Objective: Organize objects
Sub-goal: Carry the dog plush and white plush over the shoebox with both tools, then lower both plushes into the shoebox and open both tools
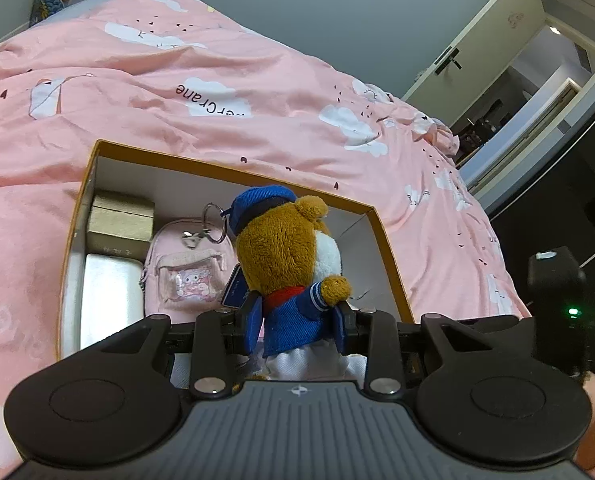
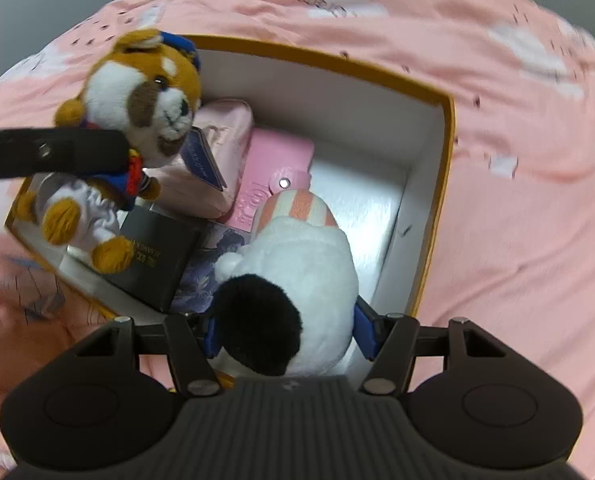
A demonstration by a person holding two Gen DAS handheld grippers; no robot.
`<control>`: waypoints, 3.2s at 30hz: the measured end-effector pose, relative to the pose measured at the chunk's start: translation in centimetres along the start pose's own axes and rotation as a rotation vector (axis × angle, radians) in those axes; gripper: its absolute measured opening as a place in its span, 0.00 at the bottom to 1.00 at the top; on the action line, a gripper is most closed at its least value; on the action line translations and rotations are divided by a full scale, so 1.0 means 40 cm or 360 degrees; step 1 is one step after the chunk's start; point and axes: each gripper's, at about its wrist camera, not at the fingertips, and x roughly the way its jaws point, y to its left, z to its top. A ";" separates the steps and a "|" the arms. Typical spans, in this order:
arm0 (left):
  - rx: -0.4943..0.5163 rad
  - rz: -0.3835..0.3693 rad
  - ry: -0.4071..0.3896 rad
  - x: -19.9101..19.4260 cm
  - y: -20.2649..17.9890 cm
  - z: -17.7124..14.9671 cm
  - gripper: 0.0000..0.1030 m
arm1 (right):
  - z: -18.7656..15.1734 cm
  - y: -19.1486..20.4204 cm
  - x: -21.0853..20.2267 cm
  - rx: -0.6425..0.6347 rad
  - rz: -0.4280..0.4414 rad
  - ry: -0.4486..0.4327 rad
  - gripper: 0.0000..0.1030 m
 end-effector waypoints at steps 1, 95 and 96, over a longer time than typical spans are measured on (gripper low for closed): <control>-0.0001 -0.0002 0.0000 0.003 -0.001 0.000 0.38 | 0.002 0.000 0.007 0.0034 -0.0014 0.0008 0.61; -0.0068 0.0042 0.0363 0.253 -0.069 0.056 0.37 | 0.032 -0.038 -0.062 -0.0374 -0.0093 -0.0305 0.23; -0.0055 0.0048 0.0368 0.253 -0.066 0.053 0.36 | 0.036 -0.034 -0.051 -0.0394 -0.0089 -0.0291 0.22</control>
